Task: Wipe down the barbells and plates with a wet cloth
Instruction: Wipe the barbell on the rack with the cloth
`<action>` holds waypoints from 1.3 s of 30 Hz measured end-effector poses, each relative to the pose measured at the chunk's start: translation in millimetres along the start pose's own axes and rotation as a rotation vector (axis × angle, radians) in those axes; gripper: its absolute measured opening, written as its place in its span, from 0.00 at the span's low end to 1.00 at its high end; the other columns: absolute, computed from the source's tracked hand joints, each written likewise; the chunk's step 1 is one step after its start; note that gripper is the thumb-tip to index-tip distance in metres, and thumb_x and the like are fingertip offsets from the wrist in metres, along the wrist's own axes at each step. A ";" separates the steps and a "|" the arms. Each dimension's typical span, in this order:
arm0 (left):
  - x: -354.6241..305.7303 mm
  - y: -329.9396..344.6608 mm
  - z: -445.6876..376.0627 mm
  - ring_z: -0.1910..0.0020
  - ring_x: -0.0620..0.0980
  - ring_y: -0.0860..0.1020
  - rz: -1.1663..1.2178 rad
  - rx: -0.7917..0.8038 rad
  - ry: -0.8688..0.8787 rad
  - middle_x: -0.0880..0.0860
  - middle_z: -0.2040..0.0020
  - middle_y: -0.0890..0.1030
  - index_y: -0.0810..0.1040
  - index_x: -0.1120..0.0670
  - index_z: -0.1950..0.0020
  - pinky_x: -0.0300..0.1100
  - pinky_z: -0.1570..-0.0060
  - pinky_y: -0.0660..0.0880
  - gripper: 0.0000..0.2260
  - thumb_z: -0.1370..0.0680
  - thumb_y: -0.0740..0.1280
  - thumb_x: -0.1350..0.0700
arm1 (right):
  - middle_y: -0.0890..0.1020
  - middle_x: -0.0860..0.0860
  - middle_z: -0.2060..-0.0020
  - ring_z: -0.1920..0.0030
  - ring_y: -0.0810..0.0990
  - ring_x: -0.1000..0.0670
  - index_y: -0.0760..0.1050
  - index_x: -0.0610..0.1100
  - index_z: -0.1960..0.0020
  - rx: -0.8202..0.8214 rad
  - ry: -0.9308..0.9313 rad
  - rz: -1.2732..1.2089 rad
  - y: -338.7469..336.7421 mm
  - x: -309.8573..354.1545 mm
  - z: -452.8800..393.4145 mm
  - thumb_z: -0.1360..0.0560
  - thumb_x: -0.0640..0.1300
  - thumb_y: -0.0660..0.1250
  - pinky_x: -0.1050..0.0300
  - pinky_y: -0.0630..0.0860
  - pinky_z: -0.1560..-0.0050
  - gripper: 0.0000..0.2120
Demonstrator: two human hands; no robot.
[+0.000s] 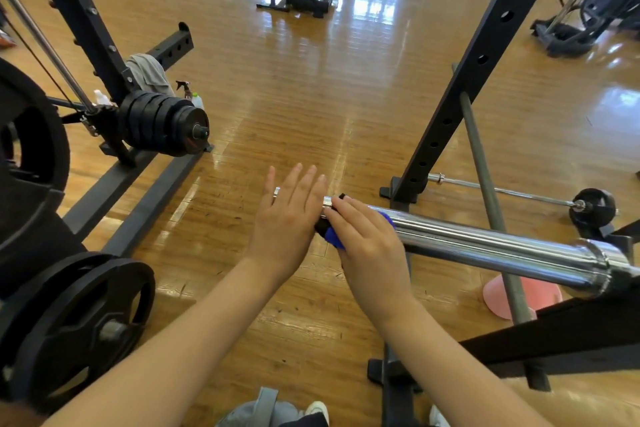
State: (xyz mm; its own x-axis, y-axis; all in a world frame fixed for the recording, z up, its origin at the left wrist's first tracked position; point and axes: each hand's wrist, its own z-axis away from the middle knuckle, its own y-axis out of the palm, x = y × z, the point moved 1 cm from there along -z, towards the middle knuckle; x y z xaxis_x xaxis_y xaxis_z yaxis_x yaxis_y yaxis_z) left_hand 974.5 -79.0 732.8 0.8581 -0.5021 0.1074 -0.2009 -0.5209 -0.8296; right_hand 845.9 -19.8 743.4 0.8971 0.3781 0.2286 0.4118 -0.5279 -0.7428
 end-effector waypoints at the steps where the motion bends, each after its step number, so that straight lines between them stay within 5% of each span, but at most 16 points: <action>1: -0.2 1.0 -1.3 0.37 0.59 0.75 0.004 -0.003 0.011 0.60 0.39 0.78 0.69 0.60 0.36 0.59 0.31 0.58 0.18 0.26 0.65 0.62 | 0.81 0.42 0.44 0.42 0.79 0.43 0.79 0.36 0.43 0.024 0.018 0.017 -2.3 -2.9 4.1 0.33 0.30 0.73 0.49 0.72 0.38 0.19; 4: 0.5 -0.7 -3.9 0.42 0.59 0.78 0.026 0.044 0.024 0.60 0.43 0.81 0.77 0.62 0.42 0.58 0.35 0.64 0.20 0.34 0.74 0.64 | 0.81 0.42 0.44 0.42 0.79 0.44 0.79 0.37 0.43 0.039 0.061 0.047 -16.9 -11.8 12.1 0.37 0.28 0.77 0.50 0.69 0.37 0.23; 9: 2.8 -8.5 -13.4 0.45 0.60 0.80 0.108 0.146 0.008 0.60 0.47 0.82 0.79 0.63 0.46 0.61 0.40 0.69 0.27 0.44 0.79 0.65 | 0.83 0.42 0.48 0.48 0.82 0.44 0.80 0.35 0.45 -0.063 0.028 -0.026 -24.3 -9.7 -0.4 0.32 0.32 0.70 0.56 0.72 0.41 0.15; 15: 1.7 -11.4 -12.3 0.41 0.61 0.77 0.124 0.186 -0.006 0.61 0.44 0.81 0.78 0.63 0.44 0.61 0.38 0.68 0.25 0.40 0.76 0.65 | 0.78 0.41 0.40 0.38 0.76 0.42 0.76 0.36 0.38 0.089 0.043 0.112 -0.9 -5.8 8.0 0.38 0.30 0.78 0.47 0.67 0.35 0.29; 20: 0.3 -13.1 -13.6 0.40 0.60 0.77 0.113 0.225 -0.018 0.60 0.43 0.81 0.78 0.63 0.43 0.61 0.37 0.67 0.29 0.43 0.79 0.61 | 0.81 0.42 0.44 0.41 0.79 0.44 0.79 0.37 0.42 -0.025 0.009 0.010 -12.2 -12.0 9.0 0.29 0.33 0.67 0.51 0.72 0.37 0.15; 24: 5.1 -13.2 -16.0 0.43 0.59 0.79 0.107 0.253 0.008 0.59 0.46 0.82 0.79 0.62 0.45 0.59 0.39 0.70 0.30 0.45 0.80 0.62 | 0.83 0.44 0.49 0.48 0.82 0.45 0.80 0.37 0.45 -0.066 0.005 -0.058 -17.8 -6.4 -3.3 0.28 0.36 0.61 0.56 0.74 0.43 0.15; 28: 8.6 -16.7 -30.6 0.27 0.51 0.64 0.089 0.457 0.054 0.51 0.30 0.71 0.67 0.56 0.30 0.48 0.28 0.54 0.27 0.27 0.70 0.55 | 0.80 0.41 0.43 0.41 0.79 0.41 0.78 0.35 0.41 0.042 0.012 0.018 -2.6 -0.8 -1.5 0.33 0.30 0.73 0.48 0.73 0.39 0.20; 31: 8.5 -21.2 -39.3 0.24 0.50 0.56 0.053 0.555 0.052 0.51 0.26 0.65 0.60 0.56 0.27 0.48 0.27 0.48 0.30 0.25 0.67 0.53 | 0.79 0.41 0.41 0.39 0.77 0.42 0.77 0.36 0.40 0.079 0.009 0.038 -2.9 -6.4 5.8 0.36 0.29 0.77 0.45 0.73 0.38 0.25; 33: 7.6 -24.9 -29.6 0.24 0.53 0.54 -0.026 0.488 0.056 0.54 0.24 0.60 0.57 0.56 0.25 0.52 0.27 0.46 0.36 0.27 0.70 0.52 | 0.80 0.41 0.42 0.39 0.78 0.42 0.78 0.36 0.41 0.055 0.005 0.018 -7.5 -9.5 7.7 0.36 0.29 0.76 0.47 0.72 0.37 0.24; 35: 5.4 -22.7 -13.1 0.27 0.57 0.63 -0.069 0.333 0.044 0.58 0.27 0.66 0.62 0.59 0.27 0.56 0.29 0.52 0.40 0.34 0.76 0.53 | 0.80 0.42 0.43 0.40 0.78 0.43 0.79 0.36 0.42 0.029 0.006 0.014 -11.1 -9.5 8.0 0.35 0.29 0.75 0.48 0.71 0.37 0.22; 39: 1.9 -2.1 1.8 0.35 0.59 0.74 0.022 0.005 0.019 0.59 0.37 0.77 0.67 0.60 0.34 0.58 0.31 0.60 0.29 0.33 0.73 0.62 | 0.82 0.41 0.46 0.43 0.80 0.42 0.80 0.35 0.44 0.005 0.025 0.010 -7.5 -2.5 -1.0 0.35 0.30 0.74 0.48 0.73 0.39 0.19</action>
State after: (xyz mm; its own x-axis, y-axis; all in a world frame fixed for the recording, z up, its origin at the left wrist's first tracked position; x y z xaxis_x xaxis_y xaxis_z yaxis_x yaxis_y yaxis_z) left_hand 977.4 -77.6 733.8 0.8446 -0.5260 0.0997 -0.2168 -0.5062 -0.8347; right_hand 840.7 -17.5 749.0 0.9049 0.3535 0.2370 0.4020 -0.5273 -0.7485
